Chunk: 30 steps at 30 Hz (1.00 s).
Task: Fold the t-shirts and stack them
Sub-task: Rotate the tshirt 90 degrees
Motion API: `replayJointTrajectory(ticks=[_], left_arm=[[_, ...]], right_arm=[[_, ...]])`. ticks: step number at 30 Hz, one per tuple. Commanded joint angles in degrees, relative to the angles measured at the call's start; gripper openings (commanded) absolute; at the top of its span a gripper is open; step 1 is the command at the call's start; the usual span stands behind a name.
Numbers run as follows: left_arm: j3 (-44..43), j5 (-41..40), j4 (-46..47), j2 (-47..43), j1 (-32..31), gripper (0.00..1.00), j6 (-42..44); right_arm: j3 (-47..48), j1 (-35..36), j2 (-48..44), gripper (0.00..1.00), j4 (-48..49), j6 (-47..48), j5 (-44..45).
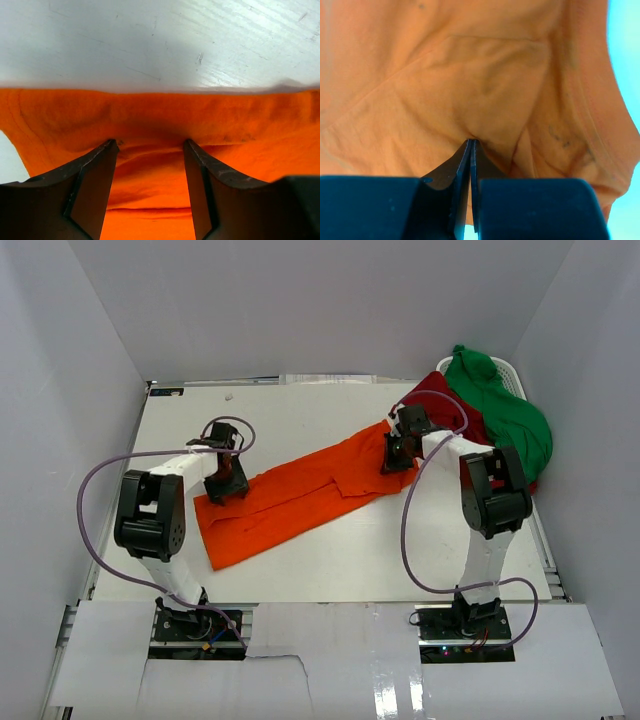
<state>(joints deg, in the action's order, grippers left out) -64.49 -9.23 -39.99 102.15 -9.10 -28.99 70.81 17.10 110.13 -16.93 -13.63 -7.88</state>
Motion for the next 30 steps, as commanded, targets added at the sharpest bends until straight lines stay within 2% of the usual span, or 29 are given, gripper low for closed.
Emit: replayJointTrajectory(ticks=[1,9,14,18,25,30], left_arm=[[5.0,0.5,-4.2,-0.3,0.3,0.67,-2.5],[14.2,5.5,-4.8,-7.9,-6.3,0.69,-10.7],[19.7,7.6,-4.8,-12.1,-14.5,0.70,-18.5],[22.2,8.1,-4.7,-11.7,-21.0,0.70,-23.2],[19.8,11.3,-3.6,-6.5,-34.2,0.70,-30.7],[15.2,13.4,-3.7,-2.8,-40.9,0.71,-36.3]], right_arm=[[7.6,-2.4,7.6,0.08,-0.7,1.9,1.6],[25.9,-5.1,22.9,0.08,-1.5,1.7,-3.0],[35.8,-6.3,30.0,0.09,-2.7,1.0,-7.6],[41.0,-6.4,33.8,0.10,-2.7,0.4,-9.5],[49.6,-6.5,38.8,0.11,-1.1,-1.3,-15.9],[50.4,-6.5,40.2,0.11,2.5,-3.0,-17.3]])
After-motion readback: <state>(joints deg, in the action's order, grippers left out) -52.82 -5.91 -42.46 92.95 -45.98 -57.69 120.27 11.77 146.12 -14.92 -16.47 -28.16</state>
